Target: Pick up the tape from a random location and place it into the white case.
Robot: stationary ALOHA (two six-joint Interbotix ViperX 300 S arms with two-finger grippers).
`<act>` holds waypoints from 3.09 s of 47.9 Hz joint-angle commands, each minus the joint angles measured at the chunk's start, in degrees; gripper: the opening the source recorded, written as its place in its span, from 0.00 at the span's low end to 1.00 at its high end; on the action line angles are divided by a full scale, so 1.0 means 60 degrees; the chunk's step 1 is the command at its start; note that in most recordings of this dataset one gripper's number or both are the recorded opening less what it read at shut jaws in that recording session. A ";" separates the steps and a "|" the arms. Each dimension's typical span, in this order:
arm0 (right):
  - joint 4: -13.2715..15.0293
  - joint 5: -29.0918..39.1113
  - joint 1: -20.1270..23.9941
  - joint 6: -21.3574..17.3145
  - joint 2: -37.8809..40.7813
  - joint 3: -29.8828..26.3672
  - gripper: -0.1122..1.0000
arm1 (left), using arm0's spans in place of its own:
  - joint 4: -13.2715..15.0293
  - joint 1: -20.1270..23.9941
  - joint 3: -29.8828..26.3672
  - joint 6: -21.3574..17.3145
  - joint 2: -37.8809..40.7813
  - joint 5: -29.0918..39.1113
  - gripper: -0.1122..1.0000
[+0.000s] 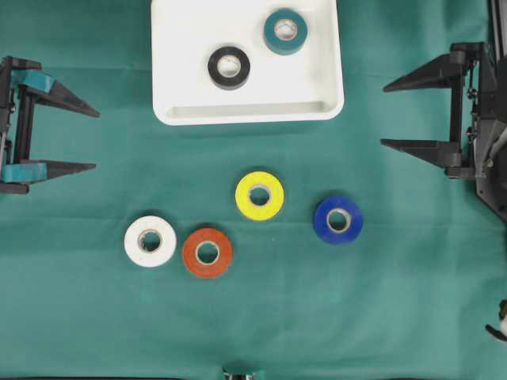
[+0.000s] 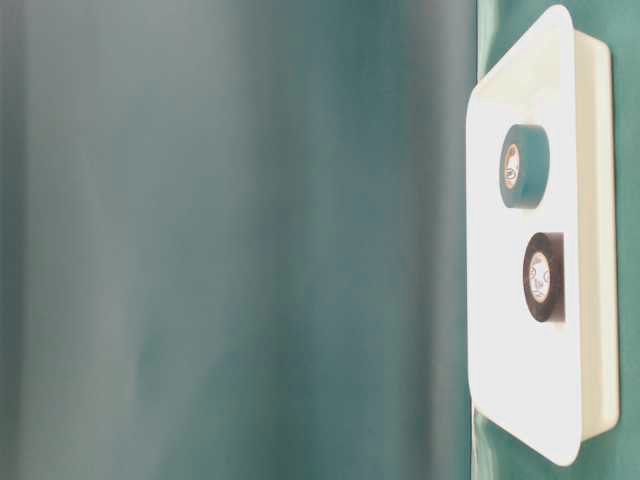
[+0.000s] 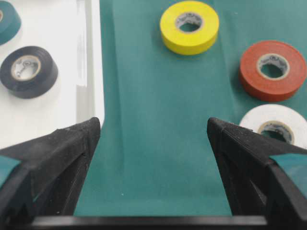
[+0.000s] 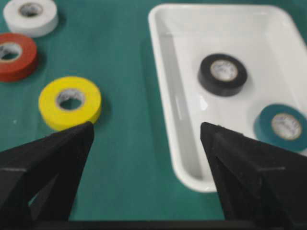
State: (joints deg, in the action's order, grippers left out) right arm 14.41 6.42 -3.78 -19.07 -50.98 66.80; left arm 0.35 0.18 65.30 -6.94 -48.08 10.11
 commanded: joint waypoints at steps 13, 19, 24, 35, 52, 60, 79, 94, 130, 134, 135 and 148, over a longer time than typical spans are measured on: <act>-0.0352 -0.0718 -0.0029 -0.0015 0.0176 0.0542 0.91 | 0.0029 -0.0015 -0.0088 0.0000 0.0029 -0.0088 0.98; -0.0352 -0.0732 -0.0029 0.0000 0.0161 0.0527 0.91 | 0.0029 -0.0015 -0.0088 0.0000 0.0029 -0.0044 0.98; -0.0352 -0.0703 -0.0029 0.0000 0.0117 0.0513 0.91 | 0.0029 -0.0015 -0.0088 0.0000 0.0029 -0.0029 0.98; -0.0352 -0.0674 -0.0029 0.0000 0.0103 0.0498 0.91 | 0.0029 -0.0015 -0.0088 0.0000 0.0029 -0.0029 0.98; -0.0352 -0.0630 -0.0029 0.0000 0.0088 0.0381 0.91 | 0.0029 -0.1538 -0.0088 0.0015 0.0029 -0.0176 0.98; -0.0337 -0.0513 -0.0029 0.0000 0.0073 0.0308 0.91 | 0.0059 -0.2256 -0.0103 0.0103 0.0029 -0.0234 0.98; -0.0337 -0.0439 -0.0029 0.0015 0.0088 0.0278 0.91 | 0.0059 -0.2432 -0.0103 0.0762 0.0161 -0.0176 0.96; -0.0337 -0.0381 -0.0029 0.0015 0.0088 0.0278 0.91 | 0.0059 -0.2432 -0.0132 0.0806 0.0249 -0.0249 0.96; -0.0293 -0.0381 -0.0029 0.0044 0.0088 0.0278 0.91 | 0.0059 -0.2490 -0.2930 0.0820 0.4702 -0.1685 0.96; -0.0293 -0.0381 -0.0029 0.0059 0.0088 0.0278 0.91 | 0.0059 -0.2505 -0.3501 0.0820 0.5215 -0.1670 0.96; -0.0278 -0.0381 -0.0029 0.0059 0.0088 0.0293 0.91 | 0.0059 -0.2505 -0.3633 0.0820 0.5317 -0.1670 0.96; -0.0278 -0.0308 -0.0029 0.0059 0.0088 0.0278 0.91 | 0.0059 -0.2505 -0.5112 0.0820 0.6460 -0.1289 0.96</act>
State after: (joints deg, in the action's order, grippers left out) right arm 12.66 4.75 -3.87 -18.81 -50.63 69.96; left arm 0.62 -14.77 37.44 -2.02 -9.58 1.76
